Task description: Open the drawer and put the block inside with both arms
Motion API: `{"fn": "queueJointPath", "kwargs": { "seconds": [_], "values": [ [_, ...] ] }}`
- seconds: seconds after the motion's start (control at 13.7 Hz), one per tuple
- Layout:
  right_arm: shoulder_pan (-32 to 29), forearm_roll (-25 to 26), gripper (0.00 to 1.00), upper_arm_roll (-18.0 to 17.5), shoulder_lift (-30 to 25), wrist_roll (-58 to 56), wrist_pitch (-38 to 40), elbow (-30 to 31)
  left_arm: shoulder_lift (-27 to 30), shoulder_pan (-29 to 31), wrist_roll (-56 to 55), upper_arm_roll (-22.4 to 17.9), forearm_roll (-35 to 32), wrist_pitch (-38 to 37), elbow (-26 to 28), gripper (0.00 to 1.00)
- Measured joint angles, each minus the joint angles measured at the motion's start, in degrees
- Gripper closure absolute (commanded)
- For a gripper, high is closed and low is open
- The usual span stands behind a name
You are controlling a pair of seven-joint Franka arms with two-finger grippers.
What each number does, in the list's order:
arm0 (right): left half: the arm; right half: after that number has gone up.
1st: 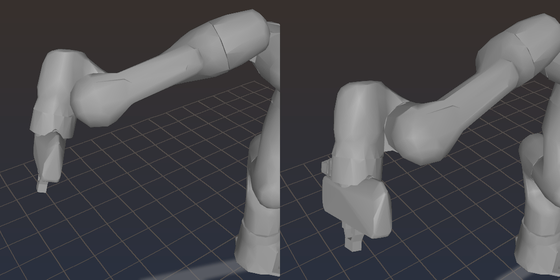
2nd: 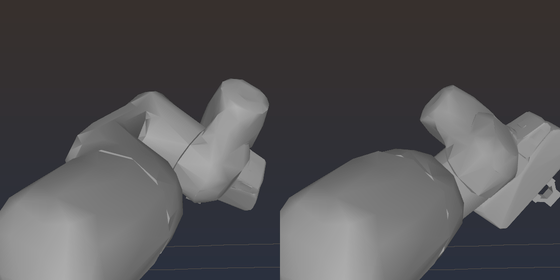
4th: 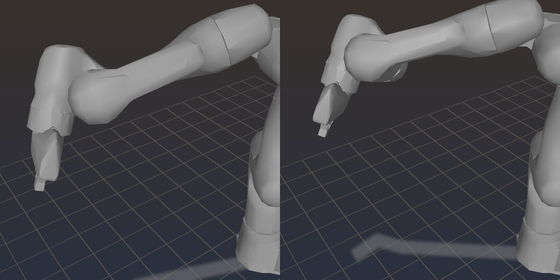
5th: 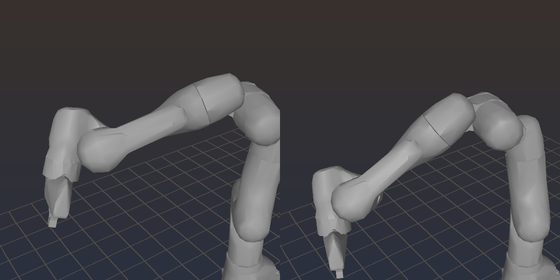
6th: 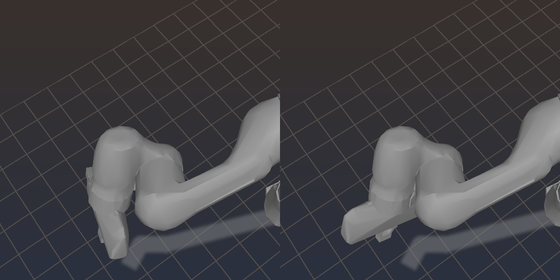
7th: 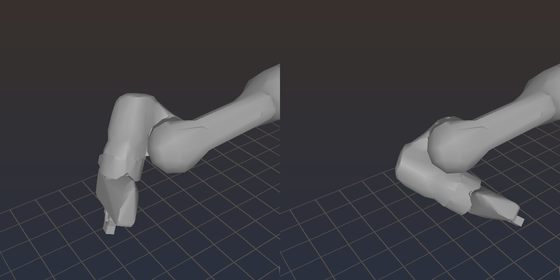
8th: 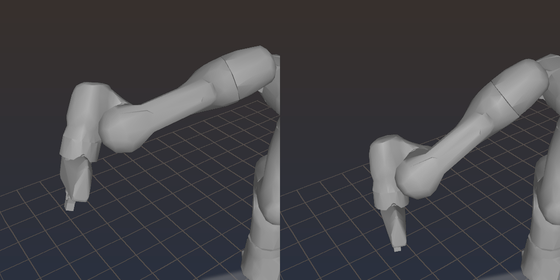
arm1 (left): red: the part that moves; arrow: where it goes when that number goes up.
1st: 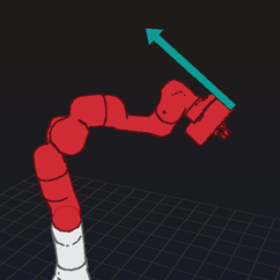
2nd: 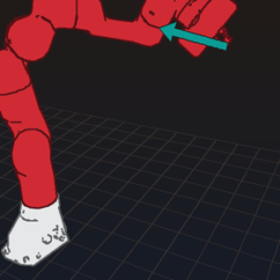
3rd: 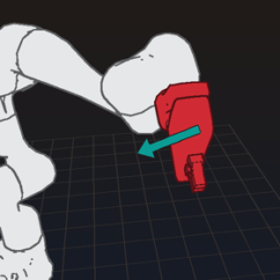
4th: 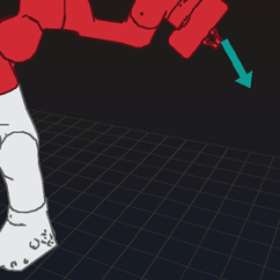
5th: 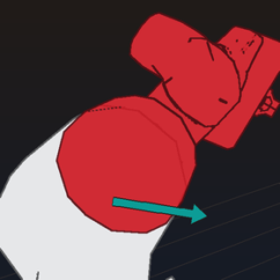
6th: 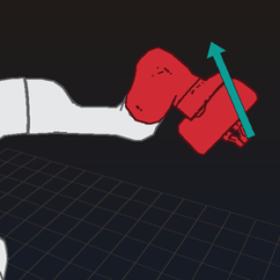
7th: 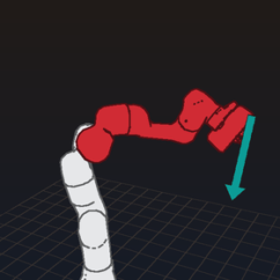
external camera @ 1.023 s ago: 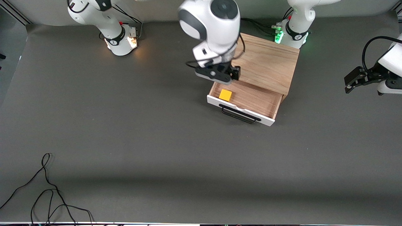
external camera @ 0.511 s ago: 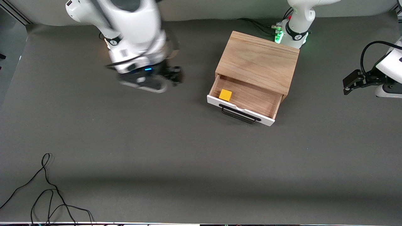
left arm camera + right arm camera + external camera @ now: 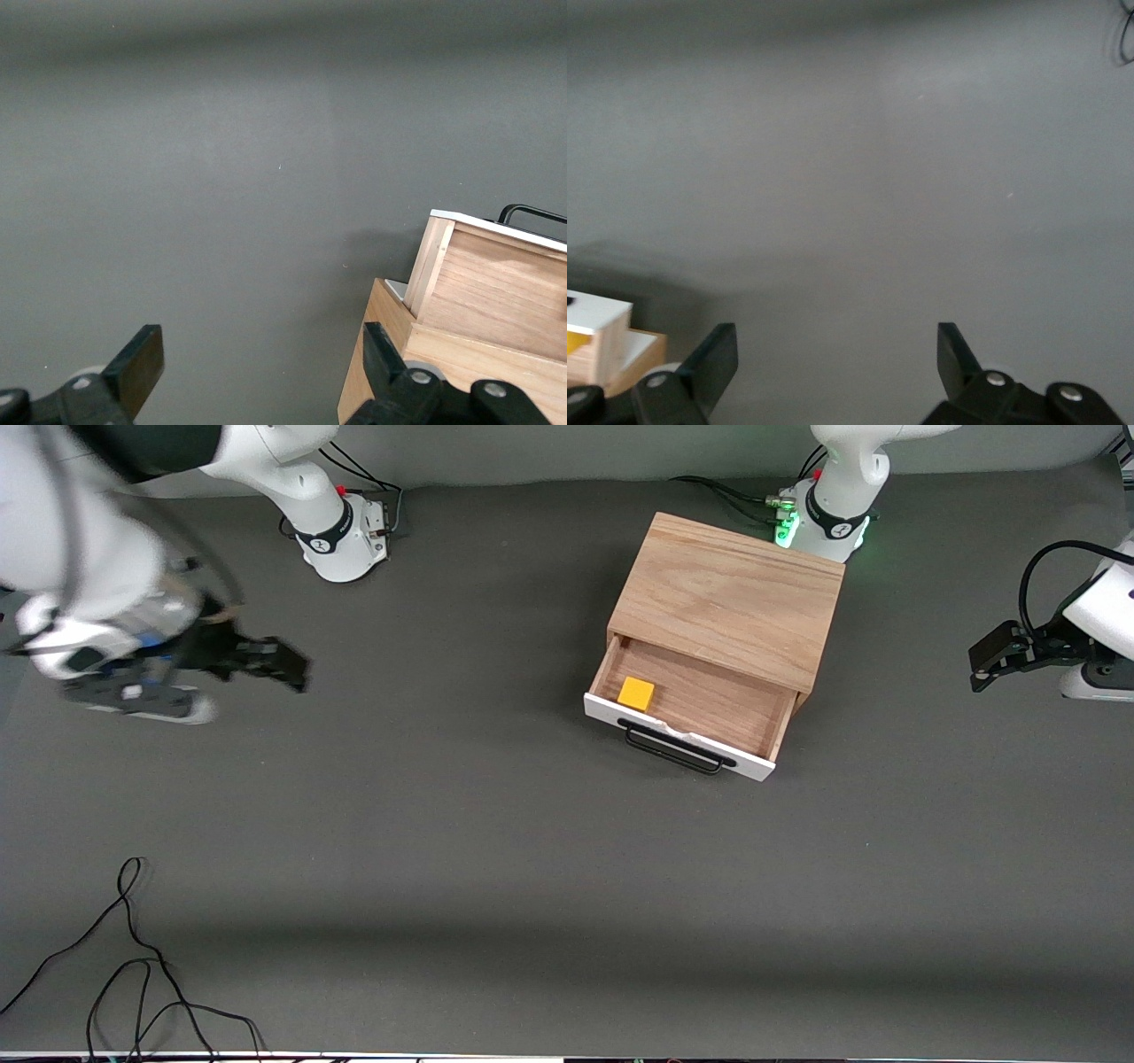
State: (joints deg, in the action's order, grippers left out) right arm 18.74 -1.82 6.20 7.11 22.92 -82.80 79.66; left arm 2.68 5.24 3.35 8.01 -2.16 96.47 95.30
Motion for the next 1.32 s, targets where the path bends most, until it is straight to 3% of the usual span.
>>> {"fn": "queueJointPath", "kwargs": {
  "seconds": [0.58,1.32],
  "values": [
    [-14.07,0.02,0.0,-0.1,-3.24,-16.34,-3.2,6.54,0.0,0.01,-0.01,-0.05,0.02,0.0,0.02,0.0],
    [-15.74,0.69,0.0,2.45,-3.24,-21.29,-3.76,7.39,-0.01,0.02,-0.01,-0.05,0.02,-0.01,0.02,0.0]
  ]
}}
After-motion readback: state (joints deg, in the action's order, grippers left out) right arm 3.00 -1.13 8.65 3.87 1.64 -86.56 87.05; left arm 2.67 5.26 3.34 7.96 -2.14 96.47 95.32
